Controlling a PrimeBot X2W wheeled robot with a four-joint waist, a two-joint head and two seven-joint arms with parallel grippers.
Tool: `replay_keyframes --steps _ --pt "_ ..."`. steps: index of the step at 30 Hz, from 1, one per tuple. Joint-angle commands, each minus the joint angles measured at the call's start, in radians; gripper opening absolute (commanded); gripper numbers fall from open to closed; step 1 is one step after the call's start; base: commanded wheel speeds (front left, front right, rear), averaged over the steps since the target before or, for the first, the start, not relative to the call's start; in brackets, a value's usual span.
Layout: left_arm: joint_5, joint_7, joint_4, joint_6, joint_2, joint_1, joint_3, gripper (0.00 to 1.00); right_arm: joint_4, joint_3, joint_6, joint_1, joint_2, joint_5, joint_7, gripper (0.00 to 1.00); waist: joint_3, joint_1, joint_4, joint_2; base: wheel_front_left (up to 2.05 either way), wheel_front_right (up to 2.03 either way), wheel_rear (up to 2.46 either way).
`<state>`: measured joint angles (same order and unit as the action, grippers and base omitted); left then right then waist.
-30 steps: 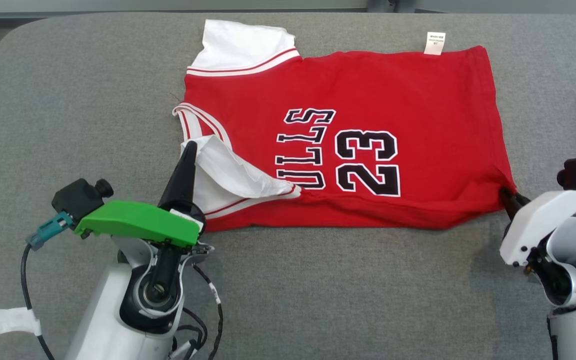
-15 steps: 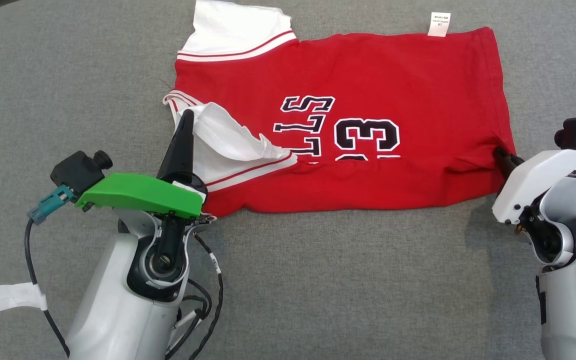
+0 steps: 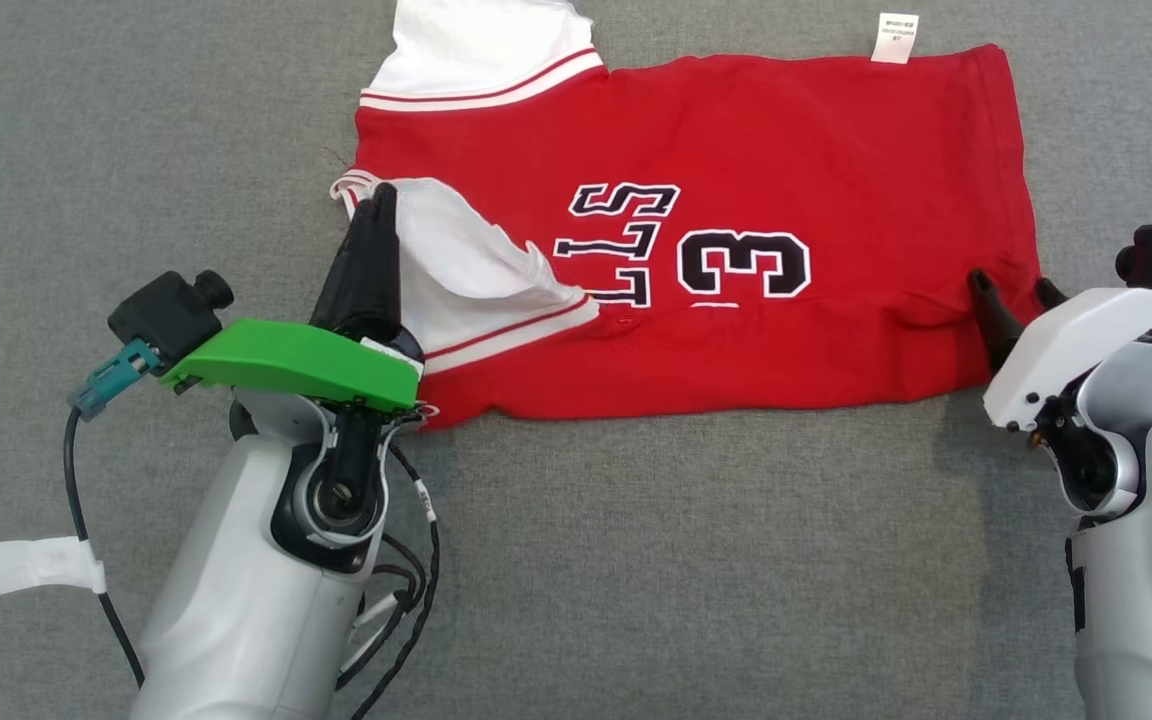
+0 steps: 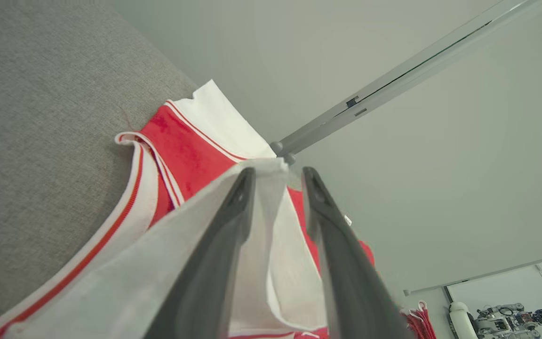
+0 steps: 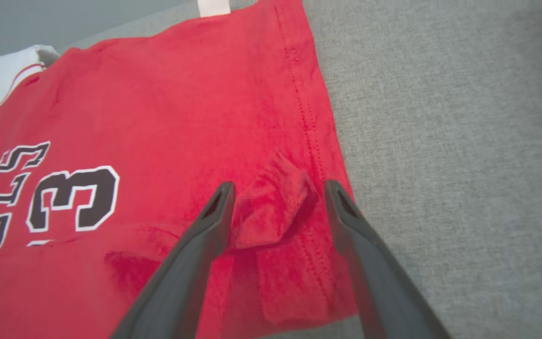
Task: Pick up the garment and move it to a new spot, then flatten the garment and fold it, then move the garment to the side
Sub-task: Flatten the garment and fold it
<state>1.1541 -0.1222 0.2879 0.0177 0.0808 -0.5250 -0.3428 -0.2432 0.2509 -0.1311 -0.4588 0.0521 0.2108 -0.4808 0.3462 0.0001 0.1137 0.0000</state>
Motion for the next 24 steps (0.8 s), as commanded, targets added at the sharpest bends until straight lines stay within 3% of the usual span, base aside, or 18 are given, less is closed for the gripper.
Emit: replay_keyframes --steps 1,7,18,24 --pt "-0.021 -0.016 0.009 -0.005 0.007 -0.018 -0.003 1.0 0.0 0.006 0.001 -0.003 0.002 -0.005 0.014 1.0 -0.003 -0.0001 -0.001 0.0 0.0 0.0 0.0" --pt "-0.142 -0.091 0.014 0.008 0.056 0.017 -0.029 1.0 0.041 0.025 0.001 0.052 0.011 -0.034 0.039 1.0 -0.027 -0.0001 -0.006 0.0 0.0 0.0 0.0" --pt "-0.392 -0.054 0.01 0.173 0.185 0.181 -0.183 1.0 0.125 0.046 0.001 0.185 0.012 -0.079 0.019 1.0 -0.068 -0.0001 -0.016 0.0 0.0 0.0 0.0" --pt "-0.441 -0.02 0.018 0.216 0.214 0.21 -0.224 1.0 0.103 0.053 0.001 0.191 0.009 -0.092 0.035 1.0 -0.067 -0.0001 -0.014 0.0 0.0 0.0 0.0"
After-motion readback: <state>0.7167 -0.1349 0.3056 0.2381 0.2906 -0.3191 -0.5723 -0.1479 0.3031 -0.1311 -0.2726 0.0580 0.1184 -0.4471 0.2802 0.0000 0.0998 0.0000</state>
